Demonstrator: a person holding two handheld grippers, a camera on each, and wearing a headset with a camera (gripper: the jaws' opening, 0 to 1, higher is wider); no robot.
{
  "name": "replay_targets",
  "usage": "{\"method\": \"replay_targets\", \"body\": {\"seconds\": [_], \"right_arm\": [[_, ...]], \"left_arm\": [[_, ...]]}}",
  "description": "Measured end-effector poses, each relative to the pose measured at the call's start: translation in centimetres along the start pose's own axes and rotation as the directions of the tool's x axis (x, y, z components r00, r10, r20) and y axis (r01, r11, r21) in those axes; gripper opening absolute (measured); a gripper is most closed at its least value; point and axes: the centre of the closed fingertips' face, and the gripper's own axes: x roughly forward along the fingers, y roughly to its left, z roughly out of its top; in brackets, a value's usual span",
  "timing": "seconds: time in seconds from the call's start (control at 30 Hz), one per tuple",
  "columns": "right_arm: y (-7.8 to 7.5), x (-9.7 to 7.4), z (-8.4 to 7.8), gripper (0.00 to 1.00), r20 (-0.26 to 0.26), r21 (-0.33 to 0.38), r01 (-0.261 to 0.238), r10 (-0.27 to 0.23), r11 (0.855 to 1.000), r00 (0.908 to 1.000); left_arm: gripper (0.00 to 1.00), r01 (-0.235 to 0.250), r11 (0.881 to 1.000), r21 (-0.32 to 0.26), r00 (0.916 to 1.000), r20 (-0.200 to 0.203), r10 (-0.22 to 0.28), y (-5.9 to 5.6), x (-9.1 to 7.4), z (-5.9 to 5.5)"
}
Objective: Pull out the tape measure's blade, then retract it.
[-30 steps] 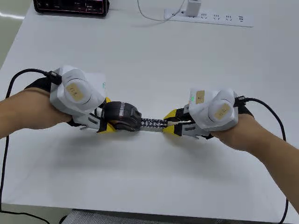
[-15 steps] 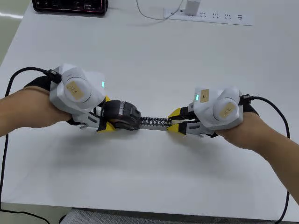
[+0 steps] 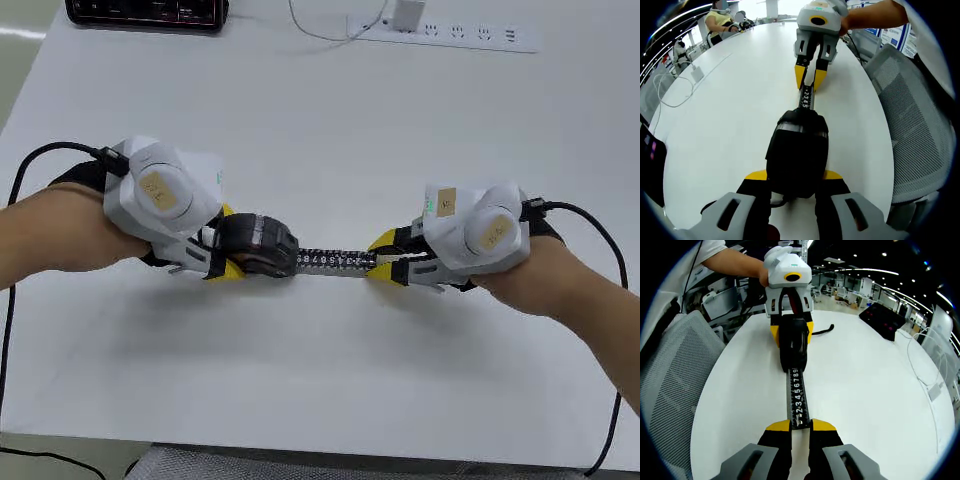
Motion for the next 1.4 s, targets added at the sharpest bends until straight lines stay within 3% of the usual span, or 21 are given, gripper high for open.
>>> {"method": "replay_targets", "body": {"seconds": [1.4], "right_arm": [[-0.4, -1.8, -2.2, 0.07, -0.048, 0.008, 0.012, -0.011, 1.000, 0.9988]], "left_arm": [[0.29, 0.004, 1.000, 0.000, 1.0000, -0.002, -0.004, 0.0, 0.1, 0.0]]}}
